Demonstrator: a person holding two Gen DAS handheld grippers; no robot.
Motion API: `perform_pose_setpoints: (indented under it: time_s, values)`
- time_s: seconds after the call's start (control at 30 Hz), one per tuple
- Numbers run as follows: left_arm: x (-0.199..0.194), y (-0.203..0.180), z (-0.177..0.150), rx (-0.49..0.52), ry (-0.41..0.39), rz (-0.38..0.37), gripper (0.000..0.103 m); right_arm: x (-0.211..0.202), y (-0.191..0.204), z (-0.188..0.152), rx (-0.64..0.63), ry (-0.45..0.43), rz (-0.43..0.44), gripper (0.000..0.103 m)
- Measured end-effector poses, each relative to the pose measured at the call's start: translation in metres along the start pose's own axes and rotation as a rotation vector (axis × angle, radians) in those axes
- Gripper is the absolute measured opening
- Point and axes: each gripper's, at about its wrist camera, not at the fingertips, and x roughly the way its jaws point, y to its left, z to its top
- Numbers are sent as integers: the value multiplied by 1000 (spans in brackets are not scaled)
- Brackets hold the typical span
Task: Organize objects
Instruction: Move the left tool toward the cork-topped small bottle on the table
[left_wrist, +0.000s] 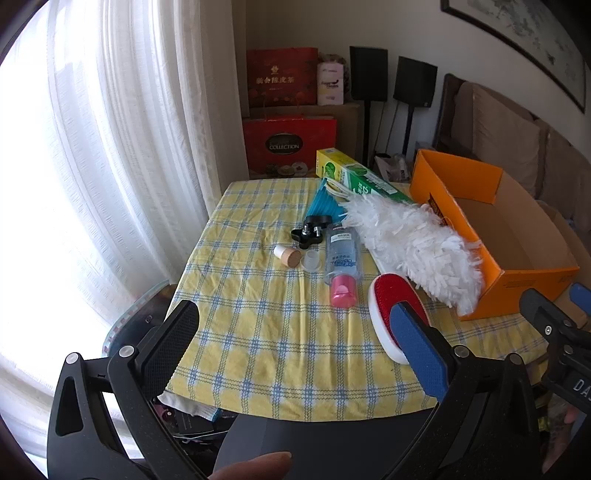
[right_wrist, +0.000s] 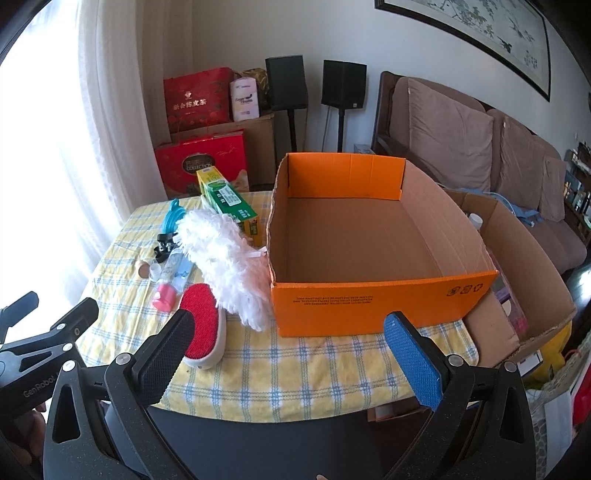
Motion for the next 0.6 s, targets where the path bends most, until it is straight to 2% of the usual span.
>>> perform_pose_setpoints:
  time_s: [0.4,0.6]
  values:
    - [7,0,10,21,-14,-34,103,2,-2,5,-8,-1,-3,103]
    - [12,8,18,46,-33,-57,103,8,-4,18,-29,-20,16,103]
